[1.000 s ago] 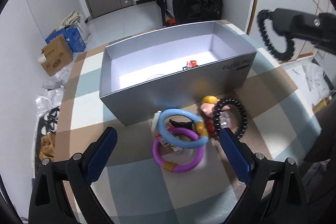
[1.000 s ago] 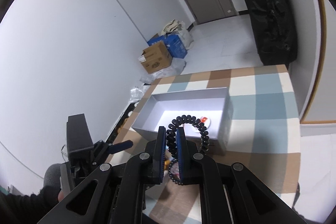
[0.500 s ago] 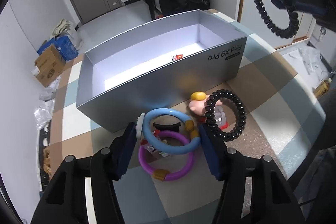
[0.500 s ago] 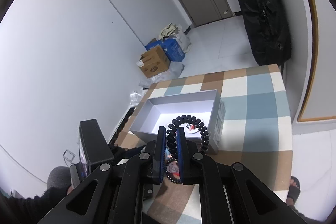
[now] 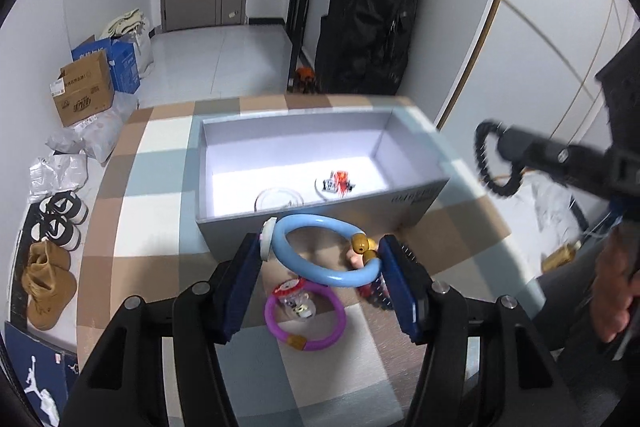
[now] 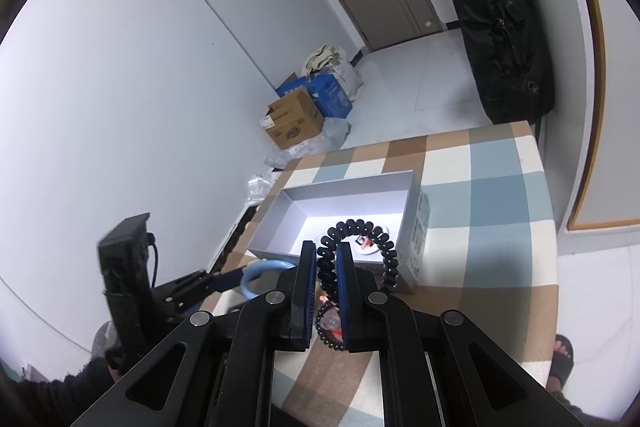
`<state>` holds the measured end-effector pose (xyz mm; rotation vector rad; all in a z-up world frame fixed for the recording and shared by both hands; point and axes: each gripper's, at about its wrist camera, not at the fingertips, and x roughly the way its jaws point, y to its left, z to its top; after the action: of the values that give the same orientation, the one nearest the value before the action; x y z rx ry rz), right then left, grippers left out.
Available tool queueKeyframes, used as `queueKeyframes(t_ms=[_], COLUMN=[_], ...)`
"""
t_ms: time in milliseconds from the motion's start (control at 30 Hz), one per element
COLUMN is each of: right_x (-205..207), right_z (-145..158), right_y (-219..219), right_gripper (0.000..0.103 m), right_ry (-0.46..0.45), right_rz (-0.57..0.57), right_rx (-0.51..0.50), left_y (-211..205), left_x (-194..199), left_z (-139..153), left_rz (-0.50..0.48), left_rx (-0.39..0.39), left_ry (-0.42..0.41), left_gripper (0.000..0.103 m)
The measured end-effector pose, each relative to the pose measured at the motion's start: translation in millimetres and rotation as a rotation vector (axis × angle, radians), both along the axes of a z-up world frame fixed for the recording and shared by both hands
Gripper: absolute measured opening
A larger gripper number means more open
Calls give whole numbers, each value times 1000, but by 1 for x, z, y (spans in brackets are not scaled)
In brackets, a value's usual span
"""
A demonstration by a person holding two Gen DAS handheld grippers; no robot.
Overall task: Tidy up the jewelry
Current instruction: 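Grasp the blue ring with the left tool while the right tool holds the bracelet, then carry the blue ring and bracelet into the box and open both tools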
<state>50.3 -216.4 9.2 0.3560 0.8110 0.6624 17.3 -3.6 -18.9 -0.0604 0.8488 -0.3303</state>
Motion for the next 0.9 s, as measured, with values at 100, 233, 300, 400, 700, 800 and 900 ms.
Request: queueKeyframes(t_ms=[100,233,300,400,700,800,900], right_x=[-1,1,2,4,9,10,12], right_z=[1,0,-2,-1,4,6,9], right_y=[3,7,9,13,28,33,37], right_gripper=[9,9,9,9,9,9,9], right_ry=[-7,-5,-1,-1,-23,-35,-54], right_rz=[5,10,11,14,36,39,40], right_rx=[-2,-6,-7,-6,-12,-8,-6], left_y=[1,7,9,12,24,29,34], left_x=[1,4,6,7,17,22,24], left_z=[8,13,15,18,24,23,30], left_rz=[1,4,10,18,68,90,95], left_rx=[-18,-49,-67,-95,-170,-185,-227], left_ry=[-28,-49,-54,-56,-83,-81,-97], left_gripper=[55,55,55,55,55,55,55])
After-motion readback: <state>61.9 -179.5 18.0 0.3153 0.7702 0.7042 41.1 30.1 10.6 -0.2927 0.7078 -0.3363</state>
